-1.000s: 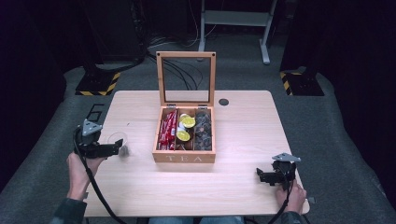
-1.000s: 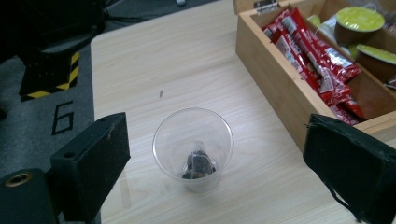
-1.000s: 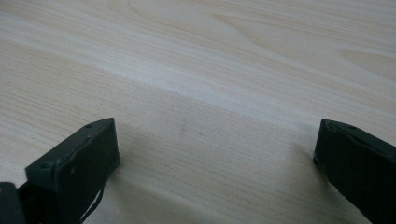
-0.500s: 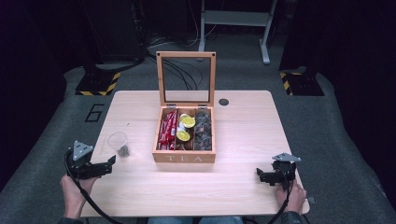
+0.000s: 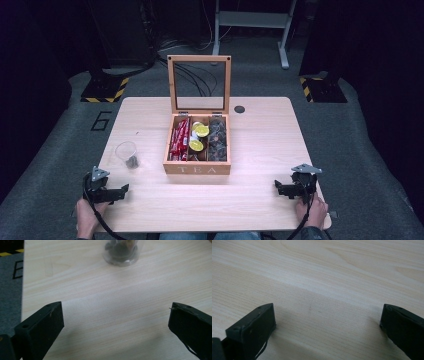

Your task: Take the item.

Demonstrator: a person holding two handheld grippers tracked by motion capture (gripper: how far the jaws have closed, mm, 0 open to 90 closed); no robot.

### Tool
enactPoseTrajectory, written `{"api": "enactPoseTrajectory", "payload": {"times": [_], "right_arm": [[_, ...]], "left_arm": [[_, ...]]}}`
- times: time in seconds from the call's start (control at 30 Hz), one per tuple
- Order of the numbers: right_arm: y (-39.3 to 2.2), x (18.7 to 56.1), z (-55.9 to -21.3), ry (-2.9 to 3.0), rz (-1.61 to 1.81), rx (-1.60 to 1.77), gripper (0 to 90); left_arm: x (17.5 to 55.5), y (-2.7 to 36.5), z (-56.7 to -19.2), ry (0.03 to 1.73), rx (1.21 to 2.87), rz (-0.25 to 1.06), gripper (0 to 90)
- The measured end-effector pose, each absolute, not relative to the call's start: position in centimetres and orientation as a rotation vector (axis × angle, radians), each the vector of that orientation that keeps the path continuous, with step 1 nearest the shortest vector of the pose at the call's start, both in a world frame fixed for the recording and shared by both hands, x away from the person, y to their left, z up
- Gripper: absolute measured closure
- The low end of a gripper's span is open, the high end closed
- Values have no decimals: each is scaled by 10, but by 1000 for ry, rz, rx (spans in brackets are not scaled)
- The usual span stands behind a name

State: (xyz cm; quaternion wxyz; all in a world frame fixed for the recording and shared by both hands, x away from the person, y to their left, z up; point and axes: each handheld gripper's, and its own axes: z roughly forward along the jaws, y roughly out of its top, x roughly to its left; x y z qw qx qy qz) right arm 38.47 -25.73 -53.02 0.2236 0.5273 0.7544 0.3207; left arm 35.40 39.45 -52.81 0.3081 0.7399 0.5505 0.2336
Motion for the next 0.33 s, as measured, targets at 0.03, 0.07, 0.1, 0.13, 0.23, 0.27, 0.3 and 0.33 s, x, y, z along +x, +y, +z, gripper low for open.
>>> {"api": "enactPoseTrajectory", "payload": {"times": [0.03,0.07,0.1,0.13,0.23,0.27,0.3,0.33], "right_arm": [[-257,385,-530,2085,885,1455,0],[-257,385,-530,2085,884,1455,0],[-258,384,-530,2088,885,1452,0],[-257,384,-530,2086,890,1456,0],[-257,384,-530,2086,890,1455,0],[-257,384,-530,2086,890,1455,0],[-257,384,-530,2086,890,1456,0],[-257,384,-530,2087,891,1456,0]], "left_arm": [[355,395,-531,1453,1957,608,0],[354,395,-533,1441,1941,622,0],[354,396,-533,1440,1943,618,0],[354,395,-533,1440,1941,621,0],[354,395,-533,1443,1941,620,0],[353,395,-532,1452,1945,614,0],[353,395,-532,1457,1939,614,0],[353,395,-533,1460,1936,619,0]]}}
